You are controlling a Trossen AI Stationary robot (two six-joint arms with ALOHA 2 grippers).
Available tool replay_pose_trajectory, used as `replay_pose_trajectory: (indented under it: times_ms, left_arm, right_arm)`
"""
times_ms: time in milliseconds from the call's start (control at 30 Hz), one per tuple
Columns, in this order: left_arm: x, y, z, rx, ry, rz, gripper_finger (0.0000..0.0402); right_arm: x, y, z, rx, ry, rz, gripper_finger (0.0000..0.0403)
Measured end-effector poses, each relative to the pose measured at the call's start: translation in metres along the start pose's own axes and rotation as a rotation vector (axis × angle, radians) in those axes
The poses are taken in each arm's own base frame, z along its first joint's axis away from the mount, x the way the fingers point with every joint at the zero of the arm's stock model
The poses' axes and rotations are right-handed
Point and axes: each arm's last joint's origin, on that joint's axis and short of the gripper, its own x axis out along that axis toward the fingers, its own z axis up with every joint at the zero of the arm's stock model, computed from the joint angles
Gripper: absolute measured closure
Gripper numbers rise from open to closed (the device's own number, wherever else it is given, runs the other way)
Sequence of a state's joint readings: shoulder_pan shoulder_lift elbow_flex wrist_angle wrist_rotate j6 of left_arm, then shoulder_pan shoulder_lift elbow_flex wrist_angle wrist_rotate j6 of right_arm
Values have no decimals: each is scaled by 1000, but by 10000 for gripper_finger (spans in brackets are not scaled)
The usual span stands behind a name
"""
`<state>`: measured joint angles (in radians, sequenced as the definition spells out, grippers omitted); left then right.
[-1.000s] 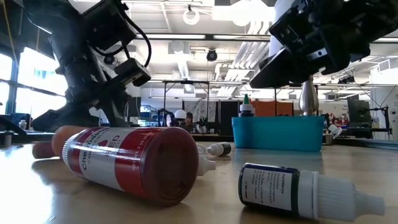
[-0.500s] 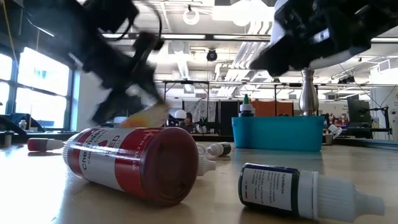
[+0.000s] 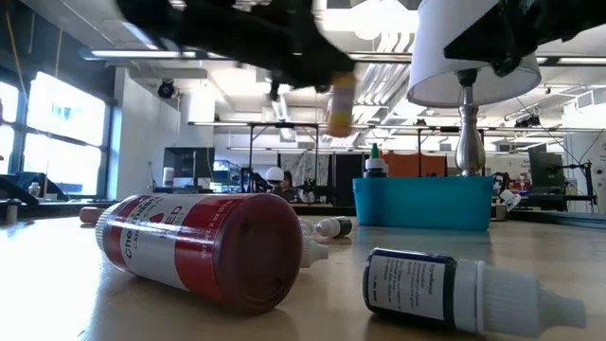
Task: Pick & Place food coloring
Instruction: Put the large yellow food coloring bottle into the blue bin
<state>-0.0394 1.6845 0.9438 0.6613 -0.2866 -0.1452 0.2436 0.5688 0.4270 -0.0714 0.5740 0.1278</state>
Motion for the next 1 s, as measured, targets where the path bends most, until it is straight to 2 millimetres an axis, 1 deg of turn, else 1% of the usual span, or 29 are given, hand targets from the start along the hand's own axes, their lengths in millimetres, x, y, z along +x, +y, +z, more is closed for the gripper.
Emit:
replay_pose_trajectory:
  times_ms: [100, 167, 300, 433, 533, 600, 667, 767, 933, 1000]
  left_arm:
    - [39, 0, 12, 96, -37, -5, 292]
    - [65, 1, 16, 101, -61, 9, 284]
    - [109, 3, 5, 113, -60, 71, 279]
    - [140, 2, -19, 92, -56, 226, 278]
    - [154, -2, -33, 101, -62, 391, 281]
    - [160, -3, -36, 118, -71, 477, 287]
    - [167, -5, -33, 126, -87, 479, 291]
    - [173, -6, -30, 86, -89, 474, 289]
    - [173, -2, -37, 107, 7, 638, 281]
    - [173, -1, -40, 84, 22, 653, 280]
  right_arm:
    - [-8, -7, 1, 16, -53, -141, 403]
    - [-10, -10, 0, 13, -62, -202, 403]
    - [-11, -11, -1, -13, -49, -218, 403]
    - [-10, -10, -3, -52, -32, -196, 403]
    - [-10, -10, -5, -68, -14, -181, 403]
    - [-10, -10, -6, -77, -5, -180, 403]
    - [-10, -10, -6, -83, -1, -181, 403]
    - [-10, -10, -7, -90, 8, -174, 403]
    - [-10, -9, -10, -103, 35, -145, 403]
    - [-10, -9, -10, -102, 35, -142, 403]
